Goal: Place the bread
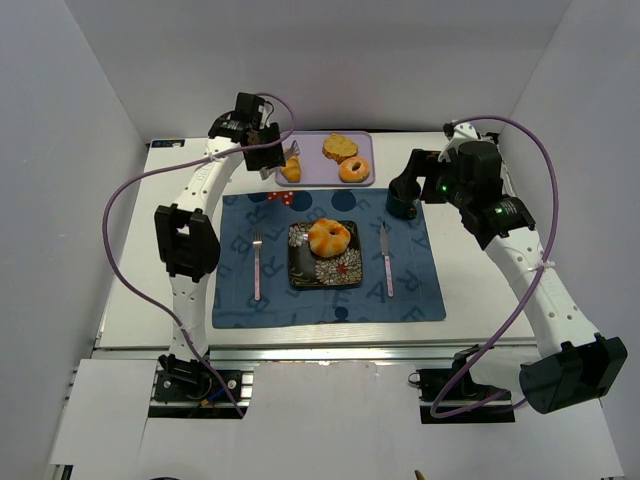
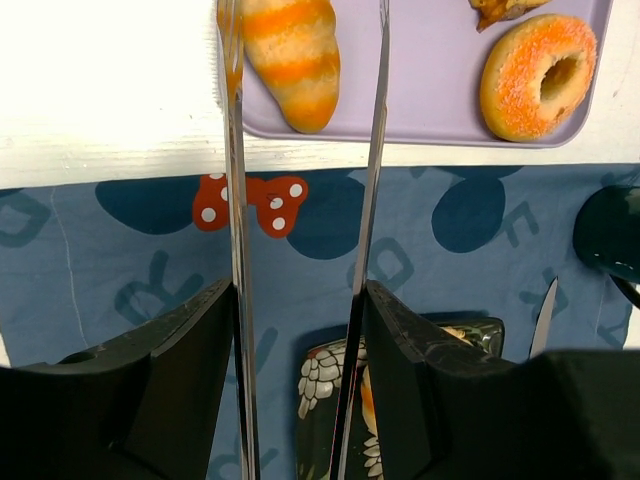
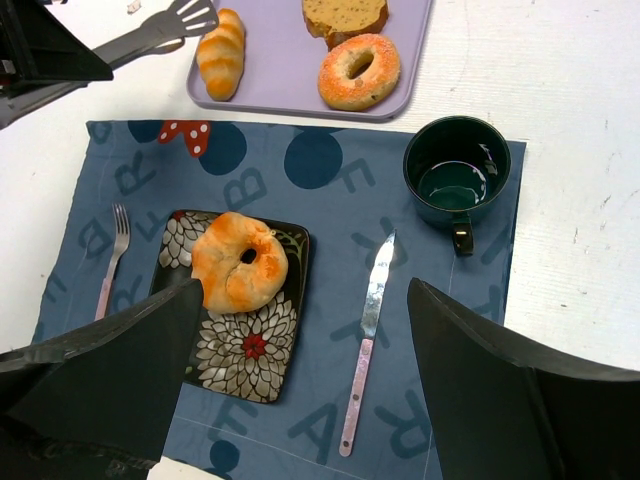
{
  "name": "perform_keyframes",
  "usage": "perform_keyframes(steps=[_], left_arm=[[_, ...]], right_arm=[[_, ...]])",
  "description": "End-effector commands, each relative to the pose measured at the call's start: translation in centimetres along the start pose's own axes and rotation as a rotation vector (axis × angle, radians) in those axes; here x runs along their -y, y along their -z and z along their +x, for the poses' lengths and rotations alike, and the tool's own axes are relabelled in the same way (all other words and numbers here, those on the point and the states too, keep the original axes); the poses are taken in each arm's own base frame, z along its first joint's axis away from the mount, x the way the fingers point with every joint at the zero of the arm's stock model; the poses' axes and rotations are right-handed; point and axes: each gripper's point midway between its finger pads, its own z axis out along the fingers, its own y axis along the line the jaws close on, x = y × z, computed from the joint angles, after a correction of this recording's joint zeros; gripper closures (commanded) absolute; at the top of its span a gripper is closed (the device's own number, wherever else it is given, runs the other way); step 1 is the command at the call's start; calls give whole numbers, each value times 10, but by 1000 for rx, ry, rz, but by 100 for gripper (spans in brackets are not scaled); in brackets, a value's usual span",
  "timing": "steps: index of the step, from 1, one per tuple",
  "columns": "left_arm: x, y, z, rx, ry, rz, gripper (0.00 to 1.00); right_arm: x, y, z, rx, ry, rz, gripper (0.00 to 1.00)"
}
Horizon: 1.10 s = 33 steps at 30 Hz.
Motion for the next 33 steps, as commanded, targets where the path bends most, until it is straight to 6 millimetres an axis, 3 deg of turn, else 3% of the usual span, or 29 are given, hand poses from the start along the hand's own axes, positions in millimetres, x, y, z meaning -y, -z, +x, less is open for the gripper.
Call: perform_keyframes(steps=[1,10,13,17,21,25,26,27,28,30,31,32,33], left_arm=[[3,-10,4,-9,-11,26,38],[1,-29,28,-86,-19,25,38],[3,-27,25,-77,-19,26,54],[12,-6,0,-5,-10,40,69],[25,23,-28,75,3,74,72],[30,59,-30,97,12,93,74],[27,66,-23,81,5,79,74],[30,92,-25,107,-3,91,74],[22,91,-3,46,-4,65,74],[24,107,20,7,-24,68,75],[21,122,46,-41,-34,62,75],[32,130,64,-70,-55,77,76],[39,153,75,-60,-69,96,76]], right_arm=[[-5,2,-21,67,6,-18,11],[-3,1,-18,64,8,-12,11],[-3,2,-19,67,9,-8,11],[-4,3,-20,72,12,-13,11],[-7,5,-23,83,12,-25,11],[-9,10,-26,96,10,-35,11],[-10,12,-27,100,10,-37,11],[-8,12,-25,98,9,-33,11],[-9,15,-26,105,14,-36,11],[-8,15,-22,100,13,-33,11],[-8,17,-22,104,13,-34,11],[-8,18,-21,104,15,-34,11],[-8,19,-20,104,15,-34,11]])
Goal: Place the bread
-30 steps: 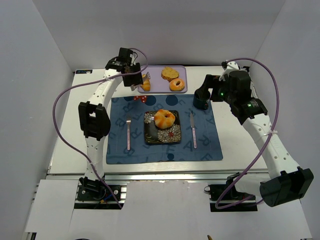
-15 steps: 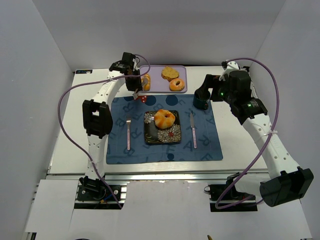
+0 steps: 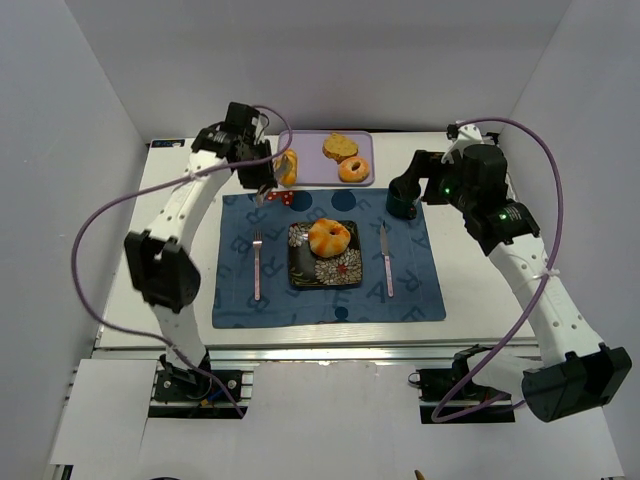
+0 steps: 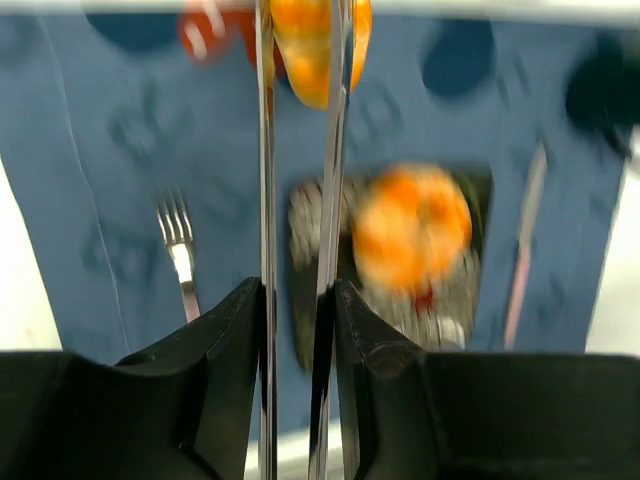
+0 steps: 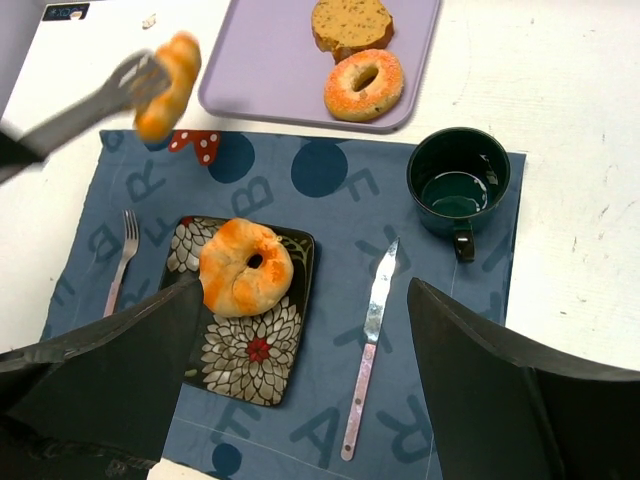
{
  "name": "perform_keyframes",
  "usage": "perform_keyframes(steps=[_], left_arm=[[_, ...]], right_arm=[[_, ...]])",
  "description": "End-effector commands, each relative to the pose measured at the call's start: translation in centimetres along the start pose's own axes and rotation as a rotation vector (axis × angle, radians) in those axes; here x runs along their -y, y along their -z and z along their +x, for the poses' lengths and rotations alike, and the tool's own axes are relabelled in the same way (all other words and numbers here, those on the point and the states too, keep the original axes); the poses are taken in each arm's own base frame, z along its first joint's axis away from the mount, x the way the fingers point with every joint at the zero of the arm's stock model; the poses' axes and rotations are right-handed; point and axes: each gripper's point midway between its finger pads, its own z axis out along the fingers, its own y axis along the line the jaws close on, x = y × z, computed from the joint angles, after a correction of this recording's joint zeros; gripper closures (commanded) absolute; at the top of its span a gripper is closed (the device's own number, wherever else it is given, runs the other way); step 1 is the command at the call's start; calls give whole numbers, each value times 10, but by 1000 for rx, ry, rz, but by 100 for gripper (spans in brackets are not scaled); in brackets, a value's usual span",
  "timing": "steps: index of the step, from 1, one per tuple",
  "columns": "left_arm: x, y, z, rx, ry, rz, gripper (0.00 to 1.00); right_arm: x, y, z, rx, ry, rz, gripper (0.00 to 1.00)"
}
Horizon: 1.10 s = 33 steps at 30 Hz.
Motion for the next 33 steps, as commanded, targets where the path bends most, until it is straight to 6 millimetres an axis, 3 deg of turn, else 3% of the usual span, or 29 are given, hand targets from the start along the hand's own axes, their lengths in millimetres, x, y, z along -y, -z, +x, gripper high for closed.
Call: perform_keyframes(steps=[1,3,4,5,7,13,26,28,29,32,33], left_arm=[[32,68,59,-46,-67,66,76],[55,89,101,-88,-47,99,76],[57,101,98,-57,-47,120,76],[60,101,117,-91,-1,120,75],[62,118,129,-61,76,156,75],[56,131,157,-50,144,182,75],[37,106,206,-133,157,100,71],[33,98,205,-114,152,74,64],[32,94,205,-122,145,63,54],[34,92,204,-129,137,60,44],[37,93,201,-119,134,63,36]], right_arm=[[-5,10,-16,72,11,-22,11],[-5,12,-15,75,8,-21,11],[-5,12,-15,77,9,-21,11],[-5,13,-14,77,7,-21,11],[-6,14,-13,79,6,-25,11],[-5,15,-3,61,0,-33,11],[-8,18,4,47,-9,-55,11],[-8,18,6,45,-10,-56,11],[-8,18,6,45,-10,-56,11],[-8,19,6,45,-10,-55,11],[-7,19,6,45,-7,-51,11]])
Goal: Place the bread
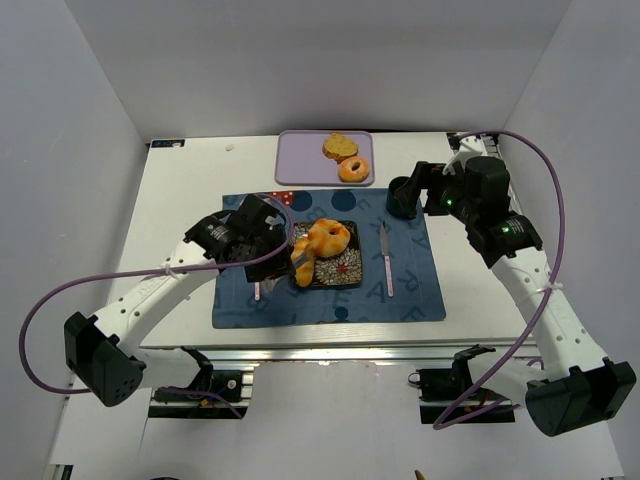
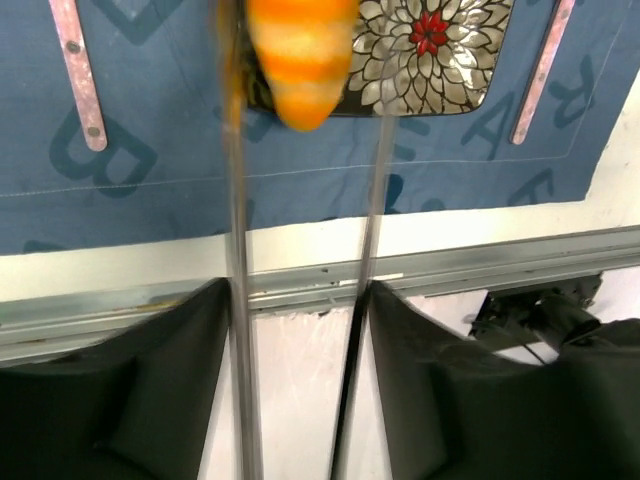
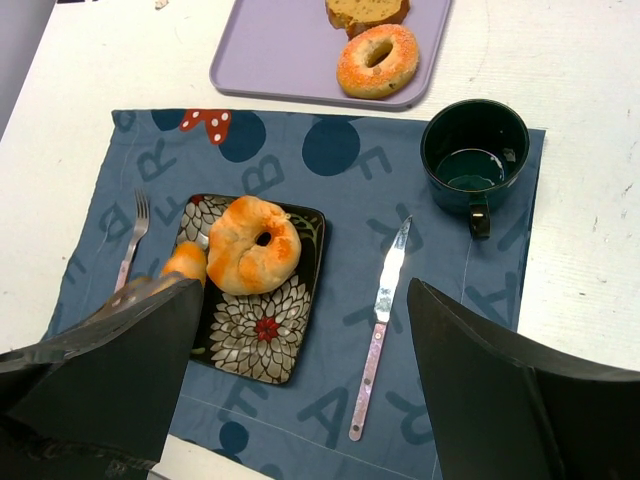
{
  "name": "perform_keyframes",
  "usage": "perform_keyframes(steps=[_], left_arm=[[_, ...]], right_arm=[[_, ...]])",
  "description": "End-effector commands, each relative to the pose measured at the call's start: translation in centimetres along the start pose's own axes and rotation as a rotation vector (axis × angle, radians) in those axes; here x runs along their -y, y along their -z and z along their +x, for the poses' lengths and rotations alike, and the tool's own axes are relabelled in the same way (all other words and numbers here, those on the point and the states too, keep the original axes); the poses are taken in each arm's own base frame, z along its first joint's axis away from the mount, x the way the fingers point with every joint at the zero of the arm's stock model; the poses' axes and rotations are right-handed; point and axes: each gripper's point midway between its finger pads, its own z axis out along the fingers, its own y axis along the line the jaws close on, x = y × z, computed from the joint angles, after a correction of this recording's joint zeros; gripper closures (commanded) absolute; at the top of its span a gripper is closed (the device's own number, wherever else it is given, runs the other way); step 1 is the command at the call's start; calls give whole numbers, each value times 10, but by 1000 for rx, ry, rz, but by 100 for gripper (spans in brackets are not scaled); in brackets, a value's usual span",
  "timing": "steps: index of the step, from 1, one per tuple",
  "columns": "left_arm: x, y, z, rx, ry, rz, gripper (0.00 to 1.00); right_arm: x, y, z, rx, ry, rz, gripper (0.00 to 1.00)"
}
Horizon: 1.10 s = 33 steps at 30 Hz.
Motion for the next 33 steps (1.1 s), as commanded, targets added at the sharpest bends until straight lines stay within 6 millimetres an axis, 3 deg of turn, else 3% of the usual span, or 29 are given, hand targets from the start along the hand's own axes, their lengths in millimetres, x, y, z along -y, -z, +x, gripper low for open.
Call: perform_keyframes(steps=[1,3,8,13,19,24,26,27,29,30,31,33], left_arm=[[14,6,-17,69,-5,33,31],[13,9,-19,75,-8,23,27],[11,23,-28,107,0,-6,29],[5,55,-51,221,24,-65,40],[-2,65,-48,206,25,-105,41],[-14,83,-66,300,36,-180,45],[-24,88,-86,382,41,-250,50],[-21,87,-105,426,48,-262,55],[-38,84,-143,473,61,-314,55],[-35,72,-172,498,75,-310,55],[-54,71,-195,518,88,-353,55],[-65,54,-241,558,104,-388,56]], right_arm=[[-5,7,-12,55,9,-20,11],[-5,6,-11,54,7,-20,11],[-4,5,-11,55,8,-21,11],[-3,3,-10,50,8,-17,11],[-3,-1,-11,46,8,-18,11],[-4,-6,-12,45,5,-22,11],[-4,-7,-14,48,5,-23,11],[-3,-8,-13,43,4,-20,11],[-4,-9,-15,46,3,-23,11],[-4,-11,-14,37,4,-22,11],[-5,-12,-14,35,6,-29,11],[-7,-14,-16,33,5,-31,11]])
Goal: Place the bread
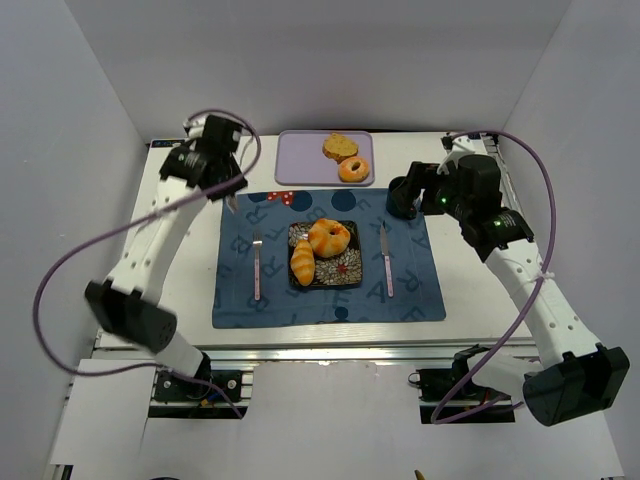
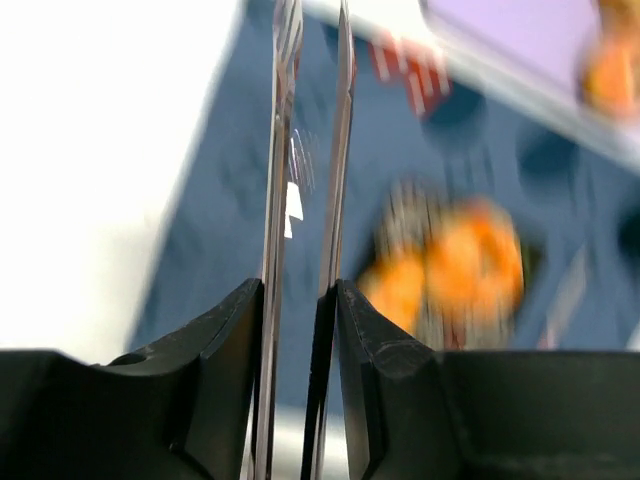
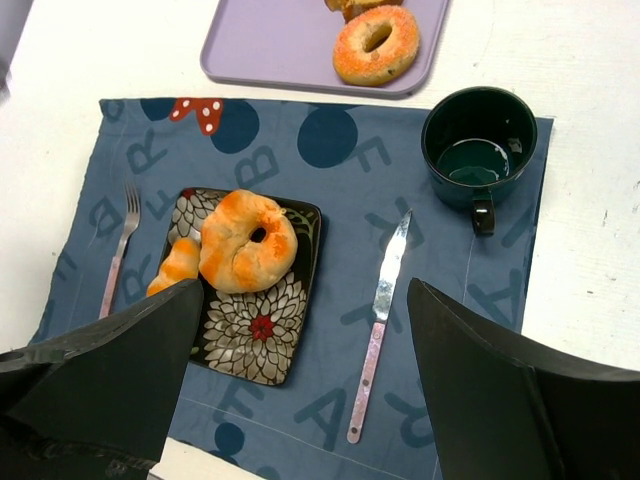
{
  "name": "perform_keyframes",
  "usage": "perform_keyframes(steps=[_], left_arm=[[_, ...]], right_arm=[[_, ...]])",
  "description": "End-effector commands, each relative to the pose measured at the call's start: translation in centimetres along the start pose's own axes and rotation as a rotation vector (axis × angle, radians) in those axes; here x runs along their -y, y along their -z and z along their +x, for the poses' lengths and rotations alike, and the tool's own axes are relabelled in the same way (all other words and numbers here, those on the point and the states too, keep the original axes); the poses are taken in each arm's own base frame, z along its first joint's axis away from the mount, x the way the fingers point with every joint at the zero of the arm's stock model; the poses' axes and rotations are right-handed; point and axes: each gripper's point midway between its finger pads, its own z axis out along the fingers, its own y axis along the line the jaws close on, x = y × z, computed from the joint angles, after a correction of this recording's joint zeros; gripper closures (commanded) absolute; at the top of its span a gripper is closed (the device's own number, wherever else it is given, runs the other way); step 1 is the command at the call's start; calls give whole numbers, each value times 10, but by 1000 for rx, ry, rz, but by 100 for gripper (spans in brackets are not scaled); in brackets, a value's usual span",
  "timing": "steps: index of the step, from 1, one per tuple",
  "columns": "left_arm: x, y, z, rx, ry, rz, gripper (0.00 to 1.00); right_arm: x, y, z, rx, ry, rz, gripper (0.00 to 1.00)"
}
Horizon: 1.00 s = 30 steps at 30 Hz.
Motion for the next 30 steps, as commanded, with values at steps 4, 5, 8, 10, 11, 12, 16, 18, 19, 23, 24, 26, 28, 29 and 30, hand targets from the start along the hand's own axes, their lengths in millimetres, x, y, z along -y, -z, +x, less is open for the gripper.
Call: perform_keyframes(steps=[4,5,8,10,11,12,16,18,19,23,24,26,28,29,30], left_arm=[[-51,-122,-110,142,32,-186,56],[-54,-137,-115,127,39,-169,56],[-69,-192,-139,124,38,-173,56],[-74,-227,-152,115,11,-183,57],[-85,-237,-155,103,14,-203,59],[-90,-247,-158,100,10,-212,61],[-113,-289,-149,77,60,-224,62],[-127,-310,-138,61,82,-215,62],[-132,-317,-133,50,83,-219,61],[-144,-344,-125,13,72,-215,47],[-148,-346,-126,7,70,-213,42],[-148,-350,-128,3,70,-189,30],[-145,-350,-129,1,76,-160,24],[-146,-346,-131,2,82,-155,18],[-146,-343,-132,3,82,-153,14]], right_arm=[[-14,-2,-29,60,18,-42,11],[-15,-3,-29,57,17,-45,11],[-14,-3,-32,61,20,-39,11],[-12,-4,-30,53,23,-29,11],[-11,-4,-31,53,25,-24,11],[-10,-5,-32,51,27,-17,11],[-8,-6,-34,45,34,-1,11],[-7,-9,-34,34,37,4,11],[-6,-10,-33,27,39,8,11],[-3,-13,-29,7,36,21,11],[-2,-14,-28,3,32,25,11],[-2,-17,-26,-5,22,26,11],[-2,-19,-25,-10,15,24,11],[-3,-19,-27,-5,15,23,11],[-3,-20,-27,-9,11,21,11]])
